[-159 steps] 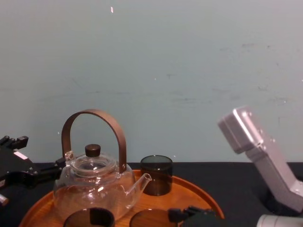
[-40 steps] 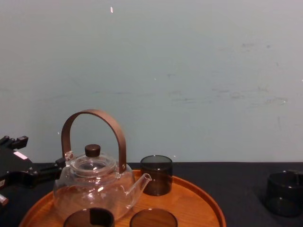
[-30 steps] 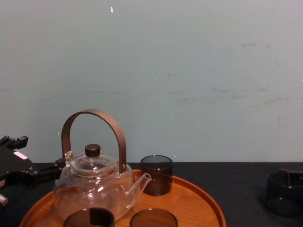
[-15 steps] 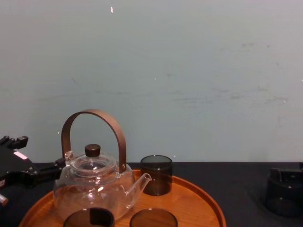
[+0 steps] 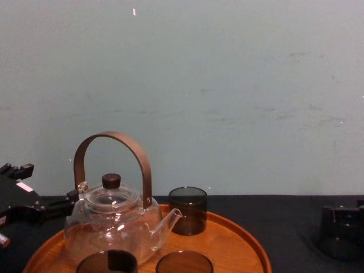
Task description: Pick up the glass from the table and place it on the tray.
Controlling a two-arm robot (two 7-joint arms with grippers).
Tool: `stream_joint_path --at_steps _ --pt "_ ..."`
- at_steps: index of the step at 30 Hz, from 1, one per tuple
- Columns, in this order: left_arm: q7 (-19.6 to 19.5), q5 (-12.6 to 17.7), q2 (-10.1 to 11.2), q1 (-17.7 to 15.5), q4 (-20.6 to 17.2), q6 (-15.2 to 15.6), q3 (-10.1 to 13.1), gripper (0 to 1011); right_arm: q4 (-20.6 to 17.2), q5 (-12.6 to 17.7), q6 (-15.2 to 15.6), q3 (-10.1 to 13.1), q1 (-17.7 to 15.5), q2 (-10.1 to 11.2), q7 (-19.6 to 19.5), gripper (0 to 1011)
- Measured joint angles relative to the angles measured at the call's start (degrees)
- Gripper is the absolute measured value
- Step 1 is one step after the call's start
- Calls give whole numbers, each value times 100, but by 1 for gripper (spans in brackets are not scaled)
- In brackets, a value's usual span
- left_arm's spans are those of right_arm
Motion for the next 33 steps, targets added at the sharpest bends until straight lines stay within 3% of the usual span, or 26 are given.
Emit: stream_joint_path --at_steps 22,33 --pt "0 0 0 0 0 0 0 1001 0 -23 60 13 -19 5 -21 1002" --pt "0 0 0 0 0 0 0 1001 -506 -3 -60 105 -239 116 -14 1002"
